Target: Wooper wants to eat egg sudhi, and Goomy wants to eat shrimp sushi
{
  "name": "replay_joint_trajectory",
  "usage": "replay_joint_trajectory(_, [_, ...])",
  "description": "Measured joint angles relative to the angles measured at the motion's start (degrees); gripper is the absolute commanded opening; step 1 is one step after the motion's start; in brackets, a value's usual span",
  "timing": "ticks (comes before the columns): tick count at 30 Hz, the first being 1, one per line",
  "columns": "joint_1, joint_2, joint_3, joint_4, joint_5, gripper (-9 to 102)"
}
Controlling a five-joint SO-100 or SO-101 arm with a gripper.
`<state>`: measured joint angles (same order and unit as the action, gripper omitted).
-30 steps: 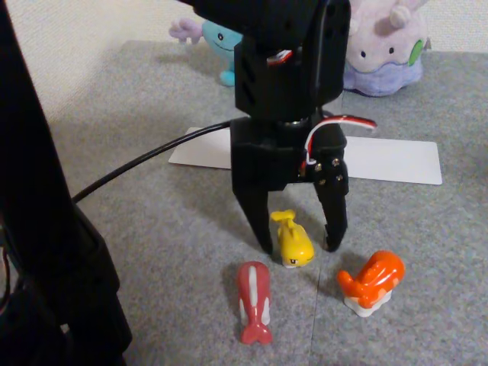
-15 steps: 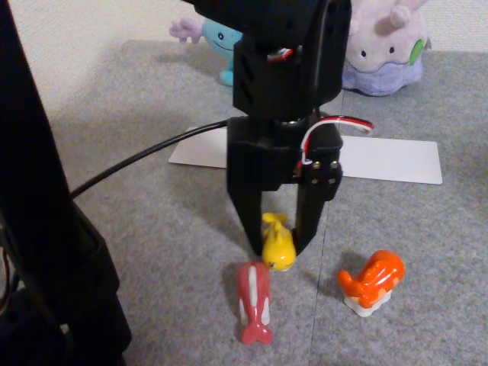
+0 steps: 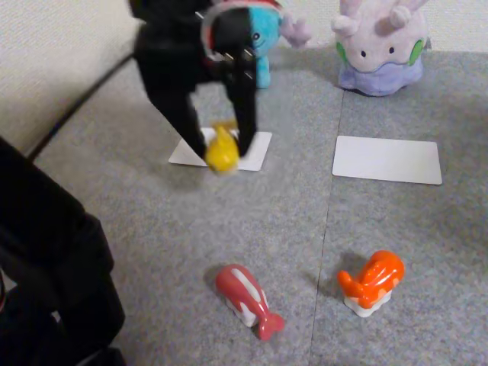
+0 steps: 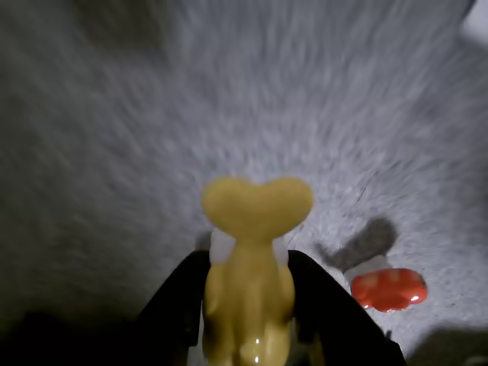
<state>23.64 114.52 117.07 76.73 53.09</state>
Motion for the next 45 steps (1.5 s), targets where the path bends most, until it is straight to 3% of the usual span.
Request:
replay_joint_trajectory(6, [-15.91, 4.57, 0.00, -0.53, 14.41, 2])
replay_joint_trajectory(11, [-23.55, 4.57, 0.09, -4.48, 23.64, 5])
replay_joint_trajectory(22, [-21.88, -10.99, -7.65, -10.11, 26.98, 6])
replay_joint_trajectory(35, [-11.95, -42.63, -41.75, -0.44, 26.81, 5])
replay_joint_trajectory(45, [-12.30, -56.51, -48.52, -0.09, 27.33, 6])
